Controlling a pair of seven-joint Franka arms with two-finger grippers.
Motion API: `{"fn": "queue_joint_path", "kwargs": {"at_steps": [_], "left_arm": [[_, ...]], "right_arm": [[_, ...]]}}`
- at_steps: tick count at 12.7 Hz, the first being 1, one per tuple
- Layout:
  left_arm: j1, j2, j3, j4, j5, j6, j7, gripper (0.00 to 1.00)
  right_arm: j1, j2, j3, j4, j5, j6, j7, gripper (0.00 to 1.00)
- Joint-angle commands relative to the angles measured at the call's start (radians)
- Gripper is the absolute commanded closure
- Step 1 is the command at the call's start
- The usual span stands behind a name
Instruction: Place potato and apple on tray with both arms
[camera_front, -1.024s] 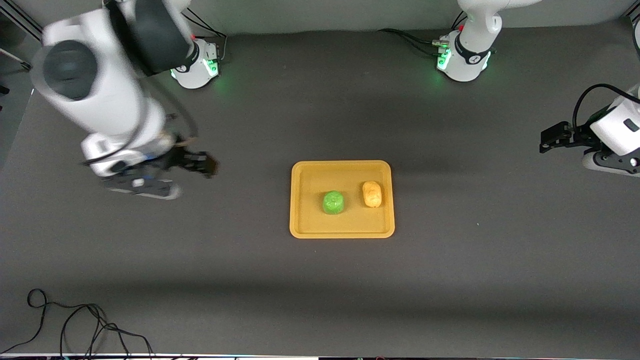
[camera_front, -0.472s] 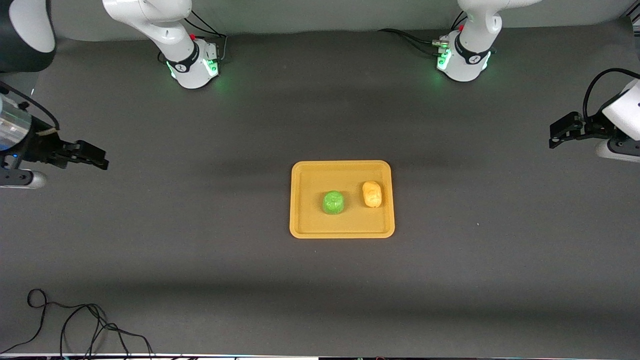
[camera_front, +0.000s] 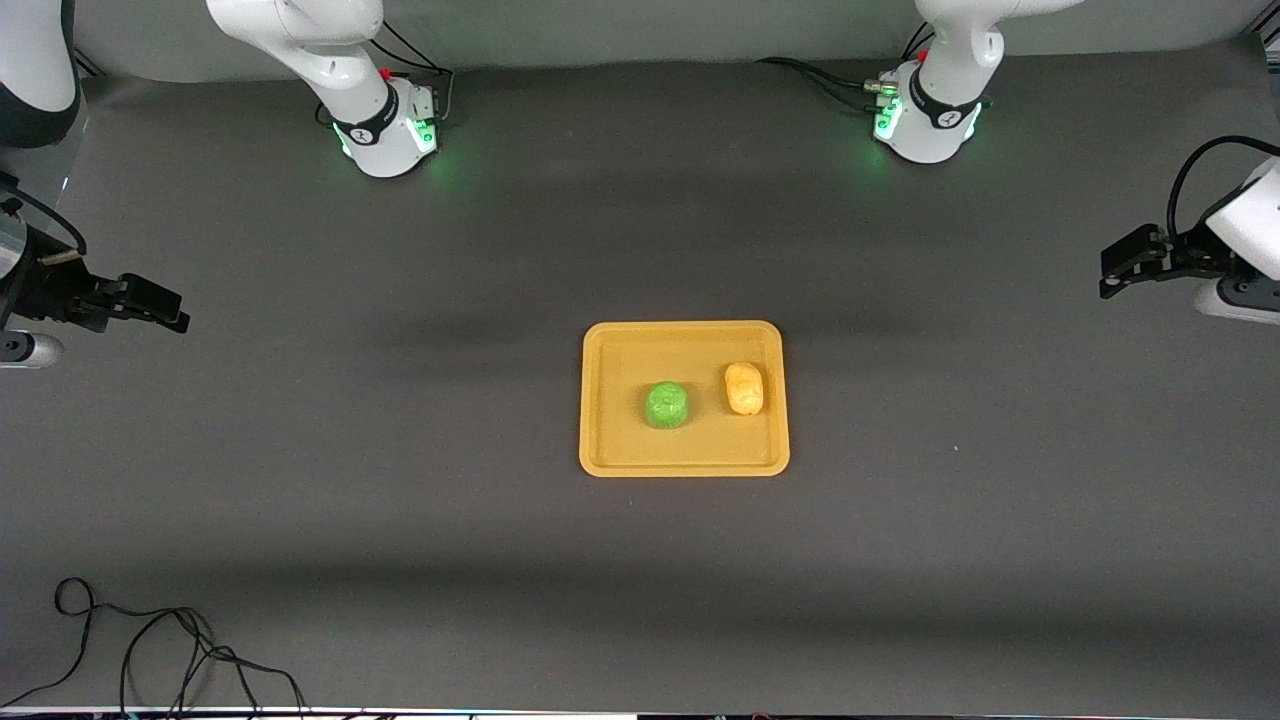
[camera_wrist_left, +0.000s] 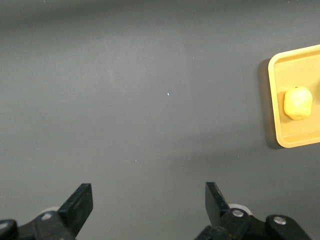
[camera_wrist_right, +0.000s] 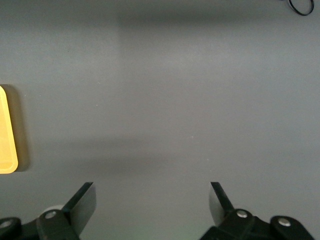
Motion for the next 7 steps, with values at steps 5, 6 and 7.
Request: {"fn": "queue_joint_path", "kwargs": {"at_steps": [5, 6, 7], "left_arm": [[0.006, -0.015, 0.001, -0.004, 0.013, 0.019, 0.006, 0.00], [0.004, -0.013, 0.001, -0.004, 0.013, 0.019, 0.006, 0.00], [0.004, -0.015, 0.001, -0.004, 0.013, 0.017, 0.006, 0.00]], "right_arm": [[-0.001, -0.019, 0.008, -0.008, 0.002, 0.008, -0.023, 0.00], [0.000, -0.021, 0.008, -0.009, 0.002, 0.007, -0.019, 0.00], [0.000, -0.021, 0.008, -0.008, 0.002, 0.007, -0.016, 0.00]]}}
